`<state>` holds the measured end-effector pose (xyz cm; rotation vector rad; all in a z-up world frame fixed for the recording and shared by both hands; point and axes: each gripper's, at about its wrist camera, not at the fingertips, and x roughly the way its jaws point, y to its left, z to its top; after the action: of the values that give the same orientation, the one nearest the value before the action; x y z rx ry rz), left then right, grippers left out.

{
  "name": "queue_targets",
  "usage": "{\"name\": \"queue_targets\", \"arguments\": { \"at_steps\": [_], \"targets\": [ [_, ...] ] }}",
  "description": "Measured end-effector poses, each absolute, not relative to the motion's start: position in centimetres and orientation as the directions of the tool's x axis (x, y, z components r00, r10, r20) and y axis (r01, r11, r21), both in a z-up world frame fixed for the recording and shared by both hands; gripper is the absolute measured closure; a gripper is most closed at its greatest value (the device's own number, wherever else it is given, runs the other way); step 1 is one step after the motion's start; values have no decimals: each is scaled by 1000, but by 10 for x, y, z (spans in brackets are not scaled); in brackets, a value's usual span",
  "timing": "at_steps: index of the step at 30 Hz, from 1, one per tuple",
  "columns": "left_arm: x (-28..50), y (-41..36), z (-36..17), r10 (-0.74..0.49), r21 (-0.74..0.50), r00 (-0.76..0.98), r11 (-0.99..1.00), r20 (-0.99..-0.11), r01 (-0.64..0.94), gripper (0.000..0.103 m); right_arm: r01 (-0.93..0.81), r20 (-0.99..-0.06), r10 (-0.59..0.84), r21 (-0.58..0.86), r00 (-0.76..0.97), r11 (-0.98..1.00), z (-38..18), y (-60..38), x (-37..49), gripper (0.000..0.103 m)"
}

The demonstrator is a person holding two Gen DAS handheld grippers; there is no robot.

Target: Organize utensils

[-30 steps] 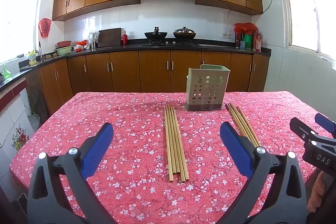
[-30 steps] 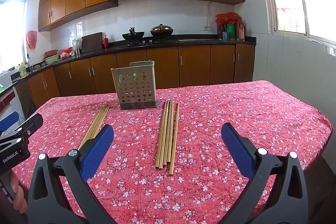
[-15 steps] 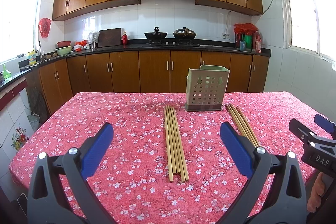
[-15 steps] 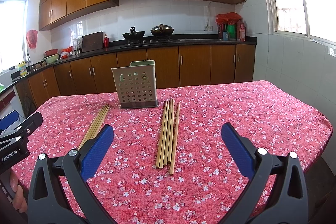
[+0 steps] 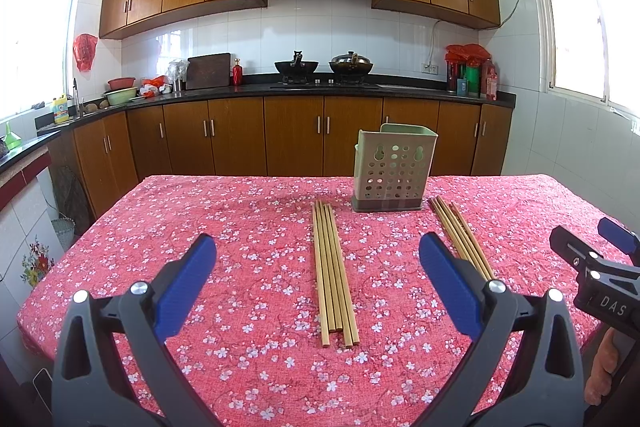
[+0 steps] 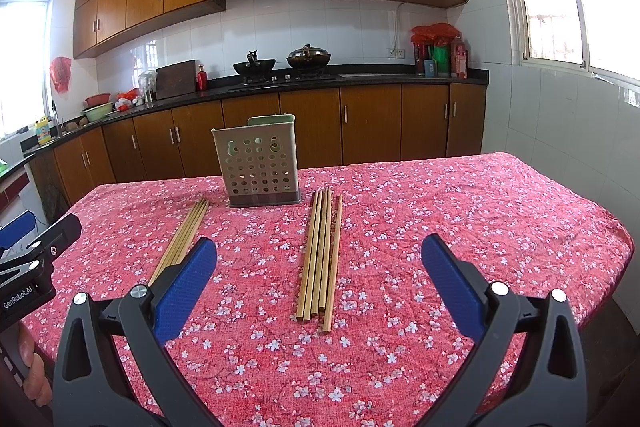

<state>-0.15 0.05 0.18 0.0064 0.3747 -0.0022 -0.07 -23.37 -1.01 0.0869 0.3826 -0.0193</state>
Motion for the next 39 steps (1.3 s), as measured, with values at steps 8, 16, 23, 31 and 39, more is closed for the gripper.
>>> {"name": "queue_targets", "arguments": {
  "at_steps": [8, 16, 23, 31, 39],
  "targets": [
    [-1, 1, 2, -1, 5, 930, 1000, -367, 3, 4, 36, -374, -3, 82, 927, 996, -11, -234, -1, 2],
    [0, -1, 0, -2, 5, 930, 1000, -367, 4, 4, 36, -375, -2, 83, 927, 996, -11, -234, -1, 2],
    [0, -1, 0, -2, 5, 930, 1000, -367, 4, 4, 36, -375, -3, 82, 927, 996, -11, -234, -1, 2],
    [2, -1, 2, -2, 4, 930, 1000, -367, 4, 4, 36, -375, -2, 83, 927, 996, -11, -234, -1, 2],
    [3, -1, 3, -2, 4, 930, 1000, -368, 3, 4, 36, -375, -2, 83, 927, 996, -11, -234, -1, 2]
  ]
}}
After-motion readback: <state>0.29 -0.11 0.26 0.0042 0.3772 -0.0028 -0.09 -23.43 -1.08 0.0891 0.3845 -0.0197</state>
